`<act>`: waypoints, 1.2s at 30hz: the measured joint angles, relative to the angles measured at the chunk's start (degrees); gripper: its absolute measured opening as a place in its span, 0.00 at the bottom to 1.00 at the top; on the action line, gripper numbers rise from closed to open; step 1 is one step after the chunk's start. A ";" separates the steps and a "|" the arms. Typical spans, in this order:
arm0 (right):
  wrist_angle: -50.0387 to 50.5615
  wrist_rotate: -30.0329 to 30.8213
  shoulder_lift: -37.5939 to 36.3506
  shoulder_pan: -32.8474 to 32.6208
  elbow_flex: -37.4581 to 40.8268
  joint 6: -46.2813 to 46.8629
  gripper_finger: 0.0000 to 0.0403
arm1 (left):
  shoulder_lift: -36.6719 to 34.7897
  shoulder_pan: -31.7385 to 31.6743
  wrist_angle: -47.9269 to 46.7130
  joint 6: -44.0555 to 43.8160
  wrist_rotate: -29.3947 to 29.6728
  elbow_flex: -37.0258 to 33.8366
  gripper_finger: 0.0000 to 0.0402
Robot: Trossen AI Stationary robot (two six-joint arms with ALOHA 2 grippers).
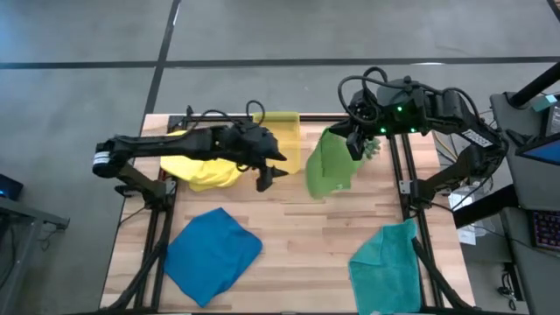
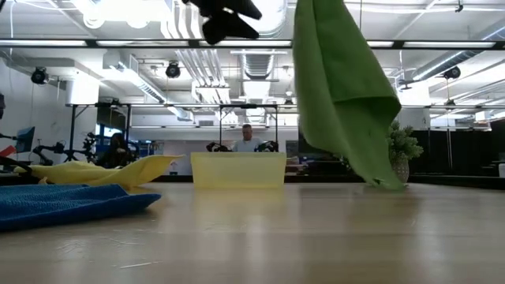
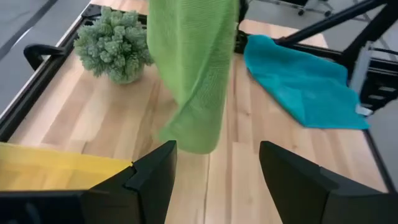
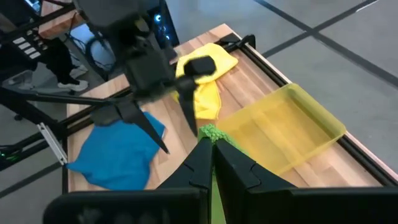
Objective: Fold microfiber towels
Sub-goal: Fold the green microfiber cloth
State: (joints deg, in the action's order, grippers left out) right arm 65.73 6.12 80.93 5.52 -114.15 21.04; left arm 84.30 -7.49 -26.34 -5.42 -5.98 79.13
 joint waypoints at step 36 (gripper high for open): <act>9.53 -10.19 -0.06 0.00 0.02 -3.15 0.02 | 13.78 -8.21 9.67 0.14 -27.52 1.27 0.54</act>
State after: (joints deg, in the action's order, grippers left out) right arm 75.27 -4.07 80.87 5.52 -114.13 17.89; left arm 98.08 -15.70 -16.67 -5.28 -33.50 80.40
